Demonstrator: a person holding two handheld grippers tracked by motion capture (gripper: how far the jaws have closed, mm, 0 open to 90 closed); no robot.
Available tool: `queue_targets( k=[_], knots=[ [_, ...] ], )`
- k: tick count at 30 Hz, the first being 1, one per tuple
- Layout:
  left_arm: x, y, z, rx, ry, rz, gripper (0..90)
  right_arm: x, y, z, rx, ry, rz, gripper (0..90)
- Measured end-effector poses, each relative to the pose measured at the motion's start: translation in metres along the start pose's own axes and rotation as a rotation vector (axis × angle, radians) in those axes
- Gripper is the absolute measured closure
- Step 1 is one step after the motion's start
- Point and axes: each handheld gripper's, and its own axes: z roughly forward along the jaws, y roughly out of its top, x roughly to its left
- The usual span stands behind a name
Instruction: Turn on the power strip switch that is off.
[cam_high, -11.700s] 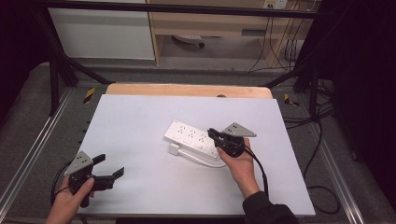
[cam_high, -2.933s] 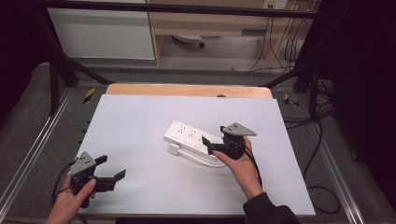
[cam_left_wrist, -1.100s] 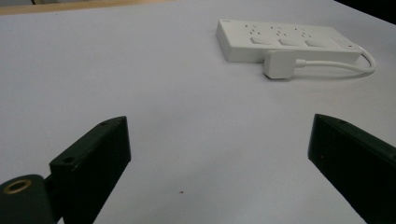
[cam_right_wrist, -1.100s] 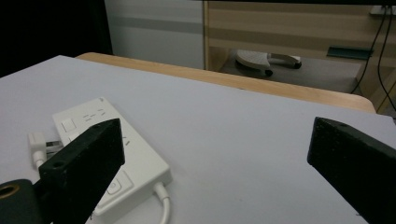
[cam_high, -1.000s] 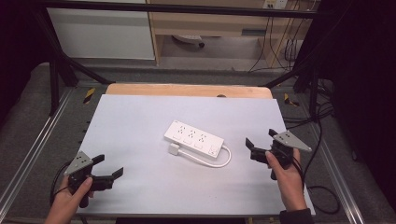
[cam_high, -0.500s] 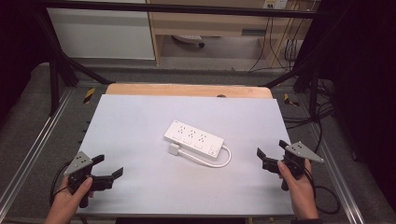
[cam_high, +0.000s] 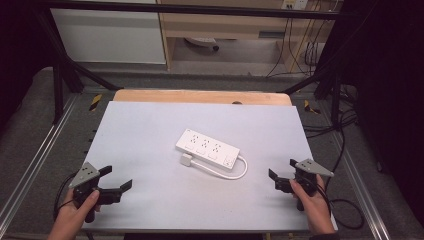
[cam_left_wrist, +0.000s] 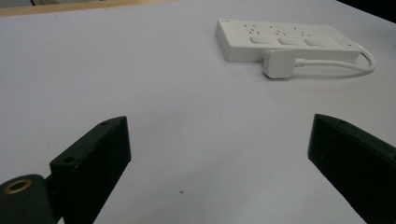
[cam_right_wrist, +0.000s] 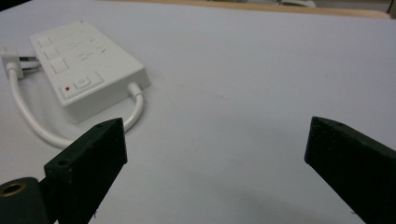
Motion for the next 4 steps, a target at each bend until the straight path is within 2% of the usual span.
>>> queue_targets(
  k=[4],
  knots=[
    [-0.0004,0.0002,0.0001,0.001,-0.001,0.002,6.0,0.0067,-0.0026,0.0104,0.064,0.003,-0.023,5.6]
  ],
)
